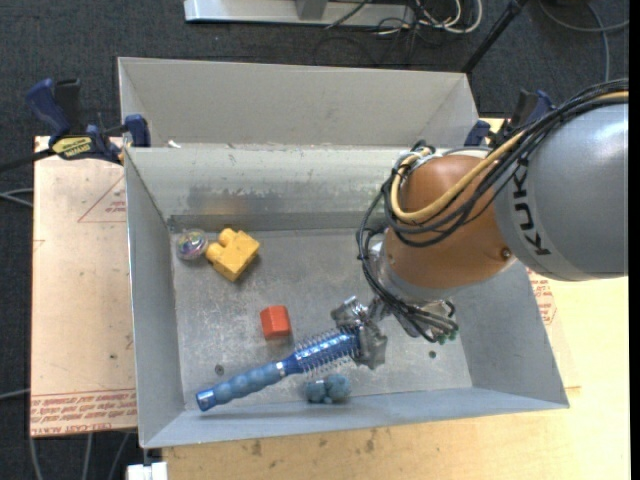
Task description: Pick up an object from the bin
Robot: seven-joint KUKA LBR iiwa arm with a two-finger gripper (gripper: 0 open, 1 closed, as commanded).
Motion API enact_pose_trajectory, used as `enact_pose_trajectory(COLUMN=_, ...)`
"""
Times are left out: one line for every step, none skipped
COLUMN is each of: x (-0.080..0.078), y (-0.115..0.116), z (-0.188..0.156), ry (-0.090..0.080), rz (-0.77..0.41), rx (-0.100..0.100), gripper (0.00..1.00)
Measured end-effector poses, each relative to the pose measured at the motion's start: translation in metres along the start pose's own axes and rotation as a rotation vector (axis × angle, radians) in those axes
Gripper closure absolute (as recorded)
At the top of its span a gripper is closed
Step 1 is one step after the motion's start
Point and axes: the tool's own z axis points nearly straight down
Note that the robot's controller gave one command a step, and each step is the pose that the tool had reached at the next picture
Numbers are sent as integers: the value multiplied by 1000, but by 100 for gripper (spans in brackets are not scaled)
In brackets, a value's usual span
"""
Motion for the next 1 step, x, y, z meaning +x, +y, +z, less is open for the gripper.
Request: enact_pose_trajectory(x=-2, y=0, z=-42, ry=2, rz=2, rx=-1, gripper=100)
